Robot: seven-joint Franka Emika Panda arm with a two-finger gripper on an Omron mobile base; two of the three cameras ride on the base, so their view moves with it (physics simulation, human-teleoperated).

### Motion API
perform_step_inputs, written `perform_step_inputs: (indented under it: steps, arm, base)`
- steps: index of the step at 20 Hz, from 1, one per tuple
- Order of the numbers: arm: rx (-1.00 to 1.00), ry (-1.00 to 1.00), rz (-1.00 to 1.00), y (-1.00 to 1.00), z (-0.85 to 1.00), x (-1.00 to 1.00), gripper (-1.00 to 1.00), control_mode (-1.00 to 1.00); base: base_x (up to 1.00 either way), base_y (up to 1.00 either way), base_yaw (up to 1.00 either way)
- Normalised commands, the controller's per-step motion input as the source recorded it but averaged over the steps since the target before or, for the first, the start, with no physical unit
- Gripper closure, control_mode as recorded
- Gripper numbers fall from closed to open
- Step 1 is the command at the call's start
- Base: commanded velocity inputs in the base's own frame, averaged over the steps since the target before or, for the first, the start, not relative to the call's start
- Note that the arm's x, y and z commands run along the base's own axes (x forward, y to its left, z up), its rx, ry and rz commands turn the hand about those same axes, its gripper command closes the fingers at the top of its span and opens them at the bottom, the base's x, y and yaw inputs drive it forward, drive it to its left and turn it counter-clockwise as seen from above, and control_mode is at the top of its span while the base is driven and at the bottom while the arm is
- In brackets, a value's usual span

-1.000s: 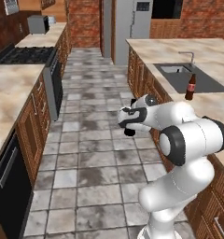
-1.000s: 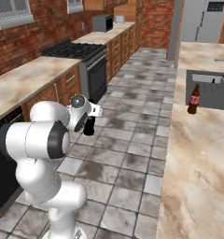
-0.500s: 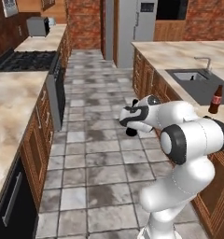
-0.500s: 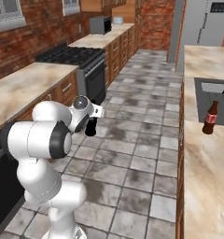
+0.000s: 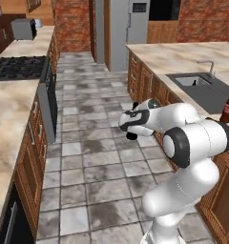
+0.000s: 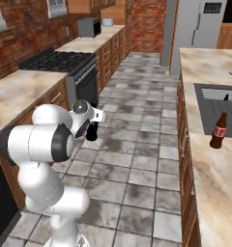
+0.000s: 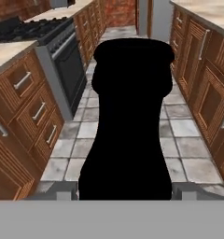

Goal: Place the large bottle from the dining counter next to the other large bottle outside the sink, and place the small bottle from the dining counter next to the other small bottle inside the sink.

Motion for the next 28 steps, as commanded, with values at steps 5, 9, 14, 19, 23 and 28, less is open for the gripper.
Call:
perform_step_inputs:
  steps: [5, 9, 14, 19, 23, 28]
  arm:
    - [0.00, 0.00, 0.00, 0.00, 0.00, 0.00, 1.00, 1.00]
    - [0.00, 0.00, 0.00, 0.00, 0.00, 0.00, 1.00, 1.00]
    - [0.00, 0.00, 0.00, 0.00, 0.00, 0.00, 1.00, 1.00]
    - [0.00, 0.00, 0.00, 0.00, 0.00, 0.00, 1.00, 1.00]
    - [0.00, 0.00, 0.00, 0.00, 0.00, 0.00, 1.00, 1.00]
    - [0.00, 0.00, 0.00, 0.00, 0.00, 0.00, 1.00, 1.00]
  base:
    - [0.09, 0.21, -0.42]
    - [0.00, 0.36, -0.47]
    - [0.00, 0.37, -0.46]
    - [0.00, 0.29, -0.42]
    - [0.00, 0.16, -0.39]
    - [0.00, 0.02, -0.36]
